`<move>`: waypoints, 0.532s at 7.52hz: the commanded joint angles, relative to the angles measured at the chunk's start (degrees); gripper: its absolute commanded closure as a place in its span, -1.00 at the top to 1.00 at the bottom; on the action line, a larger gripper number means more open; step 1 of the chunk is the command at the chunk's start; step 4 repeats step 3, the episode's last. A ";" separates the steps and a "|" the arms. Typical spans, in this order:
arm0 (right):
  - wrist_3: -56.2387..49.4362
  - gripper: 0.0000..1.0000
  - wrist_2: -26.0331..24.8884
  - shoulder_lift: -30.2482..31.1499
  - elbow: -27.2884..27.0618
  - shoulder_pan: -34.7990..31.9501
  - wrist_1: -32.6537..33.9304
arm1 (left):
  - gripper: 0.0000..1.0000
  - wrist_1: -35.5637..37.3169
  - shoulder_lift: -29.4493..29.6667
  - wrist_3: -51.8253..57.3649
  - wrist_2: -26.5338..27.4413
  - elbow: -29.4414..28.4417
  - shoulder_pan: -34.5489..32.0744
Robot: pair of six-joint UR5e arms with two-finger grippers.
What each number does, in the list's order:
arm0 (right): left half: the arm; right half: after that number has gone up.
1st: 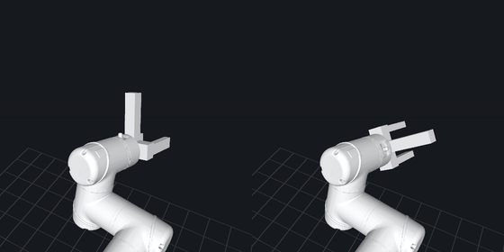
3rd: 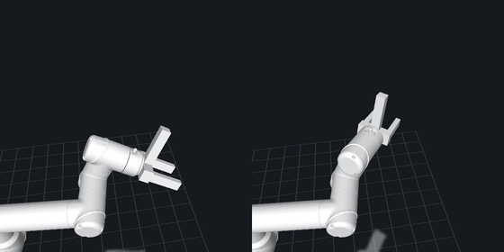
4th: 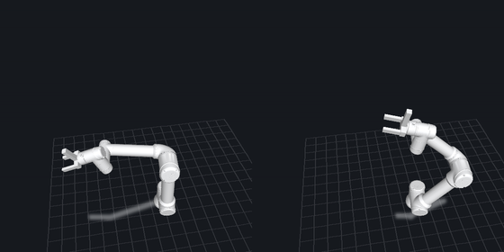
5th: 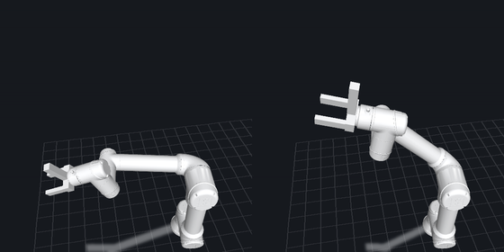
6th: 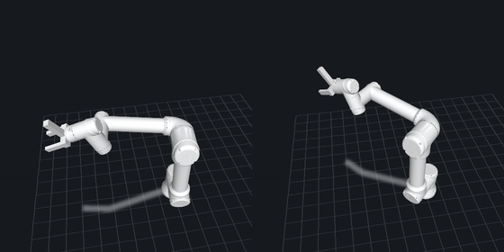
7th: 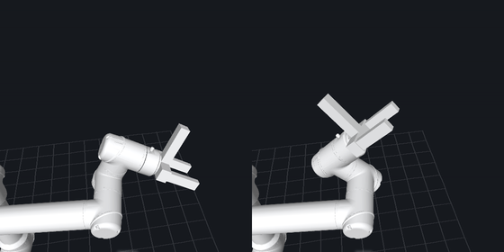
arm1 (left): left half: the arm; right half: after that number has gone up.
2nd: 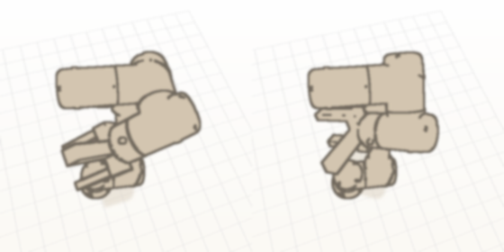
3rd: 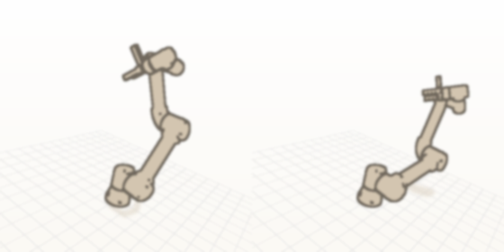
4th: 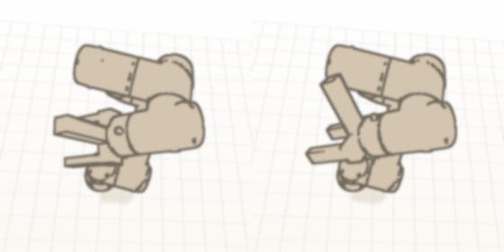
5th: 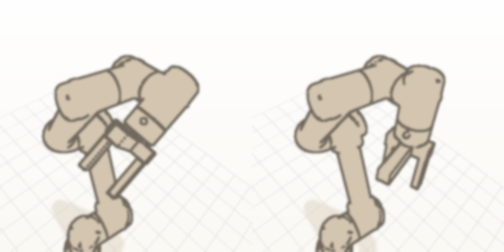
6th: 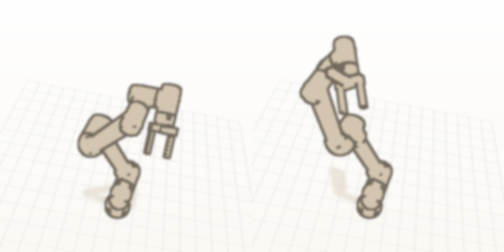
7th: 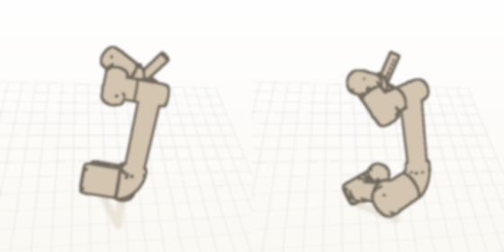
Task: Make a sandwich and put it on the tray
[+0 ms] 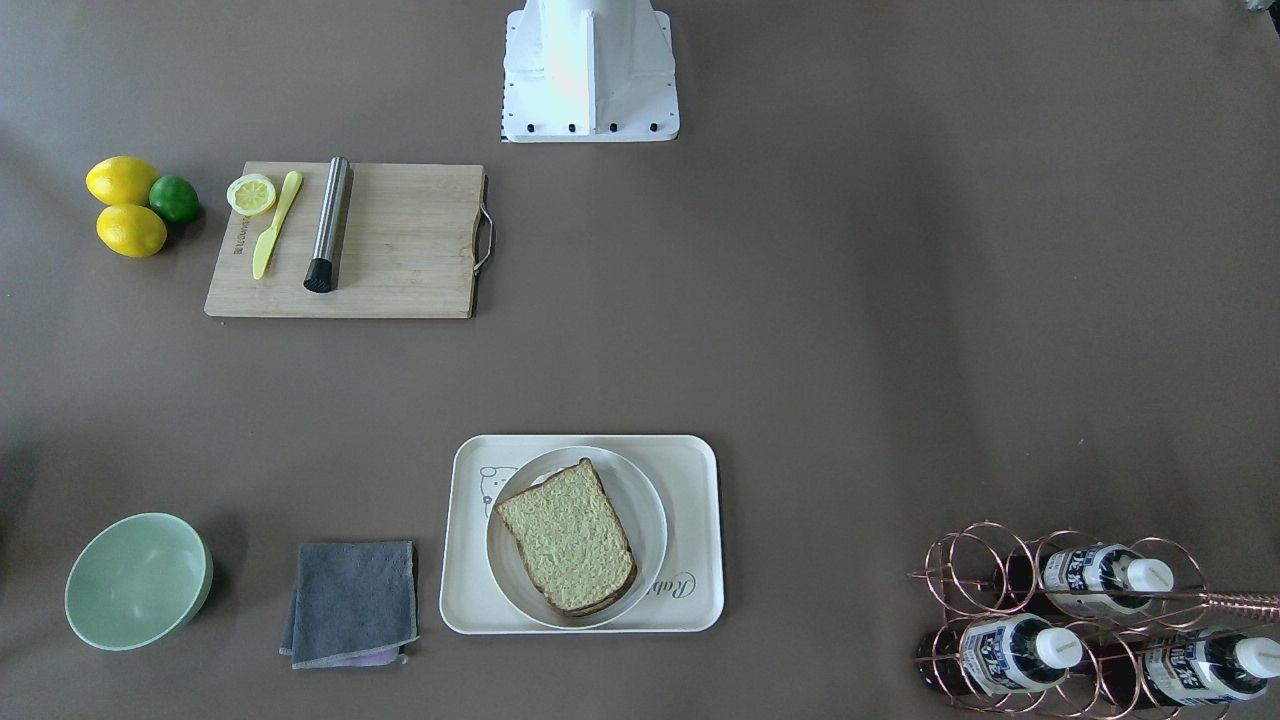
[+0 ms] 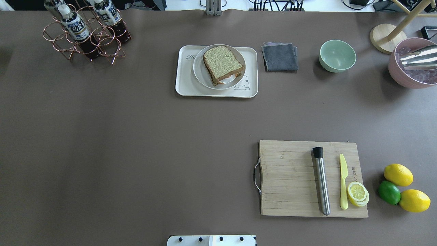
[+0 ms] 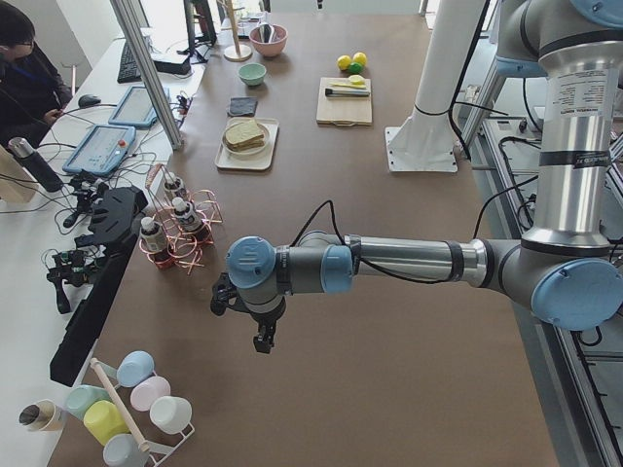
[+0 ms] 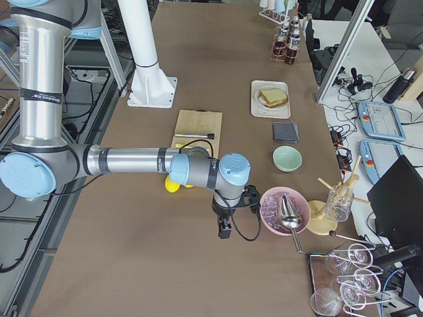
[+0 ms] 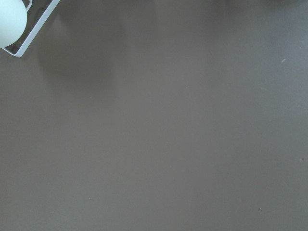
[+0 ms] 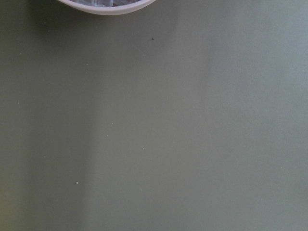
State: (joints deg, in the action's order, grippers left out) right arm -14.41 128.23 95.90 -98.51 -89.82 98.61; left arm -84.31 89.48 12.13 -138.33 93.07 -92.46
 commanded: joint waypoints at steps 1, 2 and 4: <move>0.00 1.00 0.00 -0.01 -0.02 0.00 0.00 | 0.96 0.11 -0.18 -0.09 -0.63 -0.17 0.00; 0.00 1.00 0.00 -0.01 0.07 0.00 0.00 | 0.96 0.11 -0.18 -0.09 -0.63 -0.17 0.00; 0.00 1.00 0.00 -0.01 0.07 0.00 0.00 | 0.96 0.11 -0.18 -0.09 -0.71 -0.95 0.09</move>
